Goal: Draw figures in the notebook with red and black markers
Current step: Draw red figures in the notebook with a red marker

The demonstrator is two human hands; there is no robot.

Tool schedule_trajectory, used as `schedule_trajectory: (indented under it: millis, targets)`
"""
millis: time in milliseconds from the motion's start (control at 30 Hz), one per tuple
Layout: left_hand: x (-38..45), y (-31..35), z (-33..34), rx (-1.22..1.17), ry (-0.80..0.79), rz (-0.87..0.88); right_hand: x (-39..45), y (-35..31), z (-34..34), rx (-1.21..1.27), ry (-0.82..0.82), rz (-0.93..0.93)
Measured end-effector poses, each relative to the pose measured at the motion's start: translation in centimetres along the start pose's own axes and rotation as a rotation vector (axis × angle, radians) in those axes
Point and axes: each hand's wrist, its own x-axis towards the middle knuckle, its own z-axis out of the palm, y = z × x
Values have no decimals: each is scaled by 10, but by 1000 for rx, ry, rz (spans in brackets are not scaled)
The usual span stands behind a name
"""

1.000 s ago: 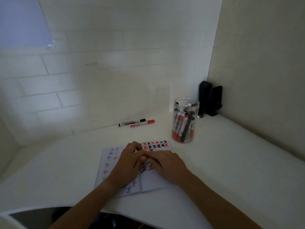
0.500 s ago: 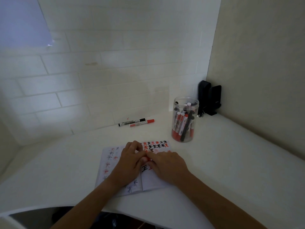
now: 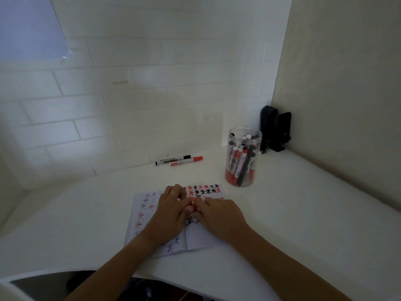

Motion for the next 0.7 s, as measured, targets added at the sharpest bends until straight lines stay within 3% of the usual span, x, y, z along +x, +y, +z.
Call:
schedule_trajectory:
  millis: [133,700]
  targets:
    - [0,1,0,9,25,0,0,-1,8,-9,65,-27]
    - [-3,1,1,49,4,-13,-3,7,-4,105,-139,53]
